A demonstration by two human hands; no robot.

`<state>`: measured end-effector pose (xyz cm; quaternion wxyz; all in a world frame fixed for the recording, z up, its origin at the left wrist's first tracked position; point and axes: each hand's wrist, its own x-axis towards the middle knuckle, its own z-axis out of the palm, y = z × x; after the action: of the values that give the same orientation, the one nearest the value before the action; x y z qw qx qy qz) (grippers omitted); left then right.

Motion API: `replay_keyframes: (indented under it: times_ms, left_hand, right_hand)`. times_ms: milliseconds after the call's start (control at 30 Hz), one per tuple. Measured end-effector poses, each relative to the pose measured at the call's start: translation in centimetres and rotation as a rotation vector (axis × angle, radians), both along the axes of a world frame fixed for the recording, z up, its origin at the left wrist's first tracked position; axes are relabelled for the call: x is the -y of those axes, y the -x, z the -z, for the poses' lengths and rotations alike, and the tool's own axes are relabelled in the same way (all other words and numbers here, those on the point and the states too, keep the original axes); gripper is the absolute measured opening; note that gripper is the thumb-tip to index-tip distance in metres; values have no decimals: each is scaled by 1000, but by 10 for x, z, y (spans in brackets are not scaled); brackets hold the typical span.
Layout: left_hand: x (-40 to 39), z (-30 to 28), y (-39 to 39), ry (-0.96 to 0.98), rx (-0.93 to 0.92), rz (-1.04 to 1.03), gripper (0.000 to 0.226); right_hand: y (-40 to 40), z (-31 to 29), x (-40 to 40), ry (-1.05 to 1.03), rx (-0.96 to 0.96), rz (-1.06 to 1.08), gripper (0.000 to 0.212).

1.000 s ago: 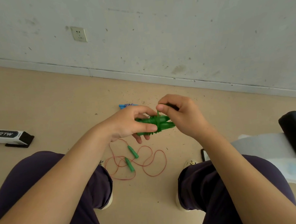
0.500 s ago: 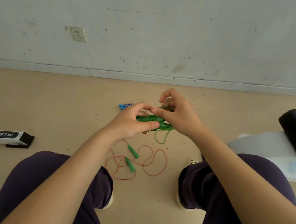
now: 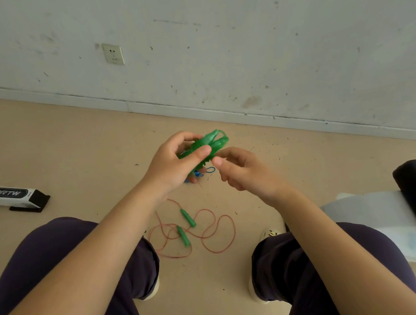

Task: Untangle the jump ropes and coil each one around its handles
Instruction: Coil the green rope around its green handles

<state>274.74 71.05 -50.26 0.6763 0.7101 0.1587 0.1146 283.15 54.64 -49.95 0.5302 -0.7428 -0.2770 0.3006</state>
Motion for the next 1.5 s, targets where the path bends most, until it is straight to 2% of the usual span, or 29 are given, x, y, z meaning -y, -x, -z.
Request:
replay_keyframes:
  times_ms: [133,433,567,767,900,1000,1167,1367,1500]
  left_hand:
    - [-4,3,-1,21,-10,-88,21]
    - [-19,7,-6,-85,-45,-253,17]
    - [-9,10,-6,-202,-111,-83,16]
    - [-1,6,-2,-199,-280,315,21]
    - [-1,4,0,-133,-288,465,23]
    - [-2,3,2,-191,-323,489,21]
    - [5,1,5,-233,-338,377,23]
    - [4,1,4,-219,-252,296,19]
    - [0,1,3,-189,-161,201,14]
  right_hand:
    - [6,5,-2,113,97,-34,19]
    - [14,-8,-3,60,353,-16,28]
    - [10,-12,3,-23,424,-3,25]
    - [-4,-6,17,20,649,-4,12]
    - [-11,0,18,-6,569,39,15]
    - [-8,7,13,43,497,27,10]
    - [-2,8,4,63,402,62,9]
    - [-14,5,9,71,232,146,30]
    - [-16,5,13,17,116,105,19]
